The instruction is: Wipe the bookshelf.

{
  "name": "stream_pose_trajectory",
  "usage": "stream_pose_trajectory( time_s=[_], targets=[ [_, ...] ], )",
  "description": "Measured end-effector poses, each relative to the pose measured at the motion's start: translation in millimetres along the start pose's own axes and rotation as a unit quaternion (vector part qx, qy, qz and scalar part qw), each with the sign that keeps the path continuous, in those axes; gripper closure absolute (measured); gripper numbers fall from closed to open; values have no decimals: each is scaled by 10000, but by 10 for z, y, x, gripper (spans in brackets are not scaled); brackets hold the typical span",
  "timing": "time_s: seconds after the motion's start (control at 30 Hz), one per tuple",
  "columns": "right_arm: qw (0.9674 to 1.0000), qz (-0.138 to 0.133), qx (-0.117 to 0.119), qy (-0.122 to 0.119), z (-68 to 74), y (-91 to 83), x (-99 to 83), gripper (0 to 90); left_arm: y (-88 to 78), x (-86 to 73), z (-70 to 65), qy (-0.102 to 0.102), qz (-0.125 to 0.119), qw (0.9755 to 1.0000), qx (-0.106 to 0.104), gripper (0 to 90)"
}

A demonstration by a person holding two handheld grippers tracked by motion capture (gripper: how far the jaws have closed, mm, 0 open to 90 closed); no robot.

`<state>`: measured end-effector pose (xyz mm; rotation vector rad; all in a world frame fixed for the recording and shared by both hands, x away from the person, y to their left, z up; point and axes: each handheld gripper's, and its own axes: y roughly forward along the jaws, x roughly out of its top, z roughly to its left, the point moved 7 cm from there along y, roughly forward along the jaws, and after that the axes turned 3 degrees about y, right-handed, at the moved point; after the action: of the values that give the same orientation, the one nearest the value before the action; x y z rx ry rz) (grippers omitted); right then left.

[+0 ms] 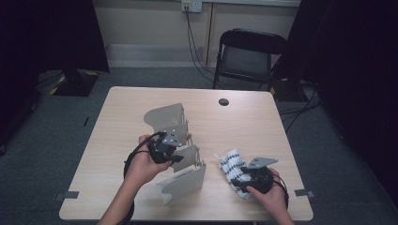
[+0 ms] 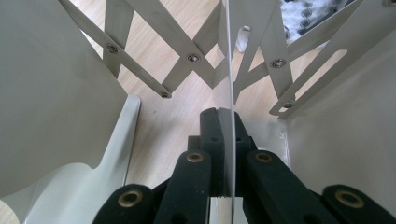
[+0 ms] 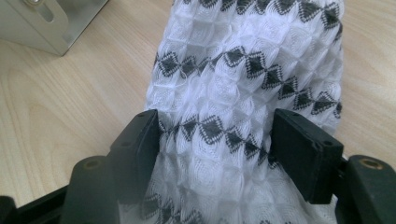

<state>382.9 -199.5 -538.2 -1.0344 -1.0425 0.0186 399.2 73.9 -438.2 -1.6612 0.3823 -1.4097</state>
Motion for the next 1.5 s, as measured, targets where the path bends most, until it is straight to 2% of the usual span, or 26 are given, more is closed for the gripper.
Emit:
stream_pose_trajectory(
  time_s=[0.23, 0.47, 0.6, 0.8, 0.93, 1.1, 1.2, 1.33, 1.4, 1.5],
  targets=[
    [10000, -21, -4, 7, -2, 1, -1, 327, 20, 2, 15, -50, 156, 9999, -5, 886],
    [10000, -34, -4, 3, -4, 2, -2, 327, 52, 26, 28, -123, 280, 9995, 1, 776],
    [10000, -41, 0, 1, -3, 2, -2, 327, 94, 23, 27, -124, 454, 9989, 2, 706],
    [10000, -38, -3, -7, -2, 3, -3, 327, 183, 44, 18, -76, 658, 9978, -68, 666],
    [10000, -39, -9, -11, -1, 3, -3, 327, 189, 99, 15, -43, 702, 9975, -90, 713],
    [10000, -41, -9, -1, -1, 3, -4, 327, 170, 115, 15, 29, 860, 9962, -116, 895],
    [10000, -48, 0, 5, -2, 3, -4, 327, 144, 122, -4, 0, 924, 9957, -71, 900],
    [10000, -53, 0, -1, -3, 4, -3, 327, 110, 146, -20, -61, 891, 9960, -41, 900],
    [10000, -49, -2, 2, -3, 4, -4, 327, 98, 152, -19, -30, 896, 9960, -41, 900],
    [10000, -68, 3, 14, -2, 4, -5, 327, 52, 178, -18, -132, 881, 9960, -19, 900]
  ],
)
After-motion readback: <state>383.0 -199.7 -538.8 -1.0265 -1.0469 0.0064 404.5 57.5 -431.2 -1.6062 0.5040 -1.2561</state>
